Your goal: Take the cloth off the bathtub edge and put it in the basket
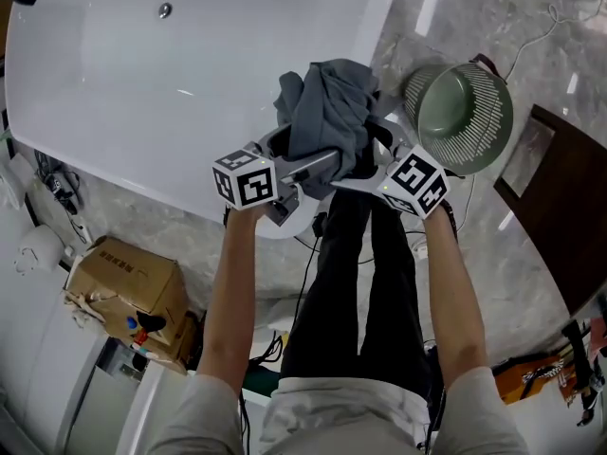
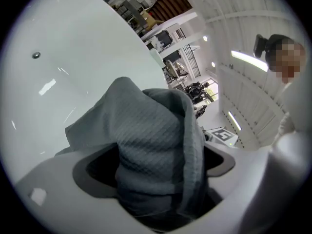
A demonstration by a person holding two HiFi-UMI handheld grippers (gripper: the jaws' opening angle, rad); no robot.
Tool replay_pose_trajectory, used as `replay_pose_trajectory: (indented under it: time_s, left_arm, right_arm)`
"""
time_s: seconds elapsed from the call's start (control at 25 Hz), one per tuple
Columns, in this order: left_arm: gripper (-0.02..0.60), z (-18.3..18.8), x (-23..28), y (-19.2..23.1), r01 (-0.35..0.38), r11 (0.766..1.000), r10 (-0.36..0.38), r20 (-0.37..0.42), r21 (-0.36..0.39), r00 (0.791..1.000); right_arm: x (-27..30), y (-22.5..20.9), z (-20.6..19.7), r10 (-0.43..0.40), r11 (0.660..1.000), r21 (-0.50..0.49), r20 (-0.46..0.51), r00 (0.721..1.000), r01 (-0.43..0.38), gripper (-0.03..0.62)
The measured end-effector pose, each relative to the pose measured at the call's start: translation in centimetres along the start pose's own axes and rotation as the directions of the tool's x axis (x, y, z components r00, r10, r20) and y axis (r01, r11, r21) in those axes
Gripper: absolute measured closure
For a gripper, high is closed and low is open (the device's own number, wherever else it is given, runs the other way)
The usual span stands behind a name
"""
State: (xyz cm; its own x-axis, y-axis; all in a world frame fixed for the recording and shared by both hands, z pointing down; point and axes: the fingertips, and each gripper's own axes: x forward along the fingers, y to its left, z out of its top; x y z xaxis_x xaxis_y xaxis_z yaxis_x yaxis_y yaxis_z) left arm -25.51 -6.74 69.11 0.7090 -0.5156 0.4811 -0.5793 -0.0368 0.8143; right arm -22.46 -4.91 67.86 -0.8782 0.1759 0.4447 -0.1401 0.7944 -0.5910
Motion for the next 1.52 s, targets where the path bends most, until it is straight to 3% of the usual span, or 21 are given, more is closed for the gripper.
replay_pose_trajectory:
  time_s: [0.08,0.24,0.52,0.68,0.96,1.08,1.24,1.52]
  left_arm:
    - [0.046,0.0,-0.3,-0.4,-0.018,1.000,0.018,0.004,0.010,1.000]
    - [0.209,0.1,-1.1,-1.7,-0.078,0.996,0.076,0.030,0.049,0.997]
    - [0.320,0.2,-2.1,-3.4,-0.205,0.974,0.192,0.124,0.094,0.973]
    - [0.380,0.9,-2.8,-5.8,-0.147,0.987,0.135,0.163,0.059,0.977]
    - [0.387,1.1,-0.5,-10.5,-0.031,0.998,0.019,0.217,0.053,0.976]
    - [0.385,1.2,0.9,-12.7,0.048,0.998,-0.057,0.231,0.042,0.971]
    - [0.387,0.4,4.3,-15.7,0.115,0.989,-0.130,0.189,0.089,0.973]
    - [0.387,-1.9,9.8,-21.4,0.221,0.972,-0.231,0.137,0.085,0.963]
  right_arm:
    - [-0.3,0.4,-0.1,-0.011,1.000,0.015,0.013,1.000,0.010,0.108]
    - [-1.0,1.4,0.0,-0.062,0.998,0.019,0.046,0.997,0.061,0.231]
    - [-2.9,2.4,0.2,-0.170,0.985,0.011,0.104,0.980,0.170,0.458]
    - [-4.2,4.0,2.3,-0.178,0.983,-0.017,0.156,0.972,0.183,0.496]
    - [-9.6,4.6,3.7,-0.218,0.974,-0.007,0.267,0.939,0.228,0.507]
    - [-12.5,4.7,4.3,-0.238,0.971,0.052,0.348,0.907,0.235,0.510]
    - [-16.7,4.0,3.4,-0.303,0.953,0.107,0.397,0.867,0.284,0.511]
    - [-24.3,3.5,1.1,-0.388,0.920,0.120,0.422,0.819,0.374,0.511]
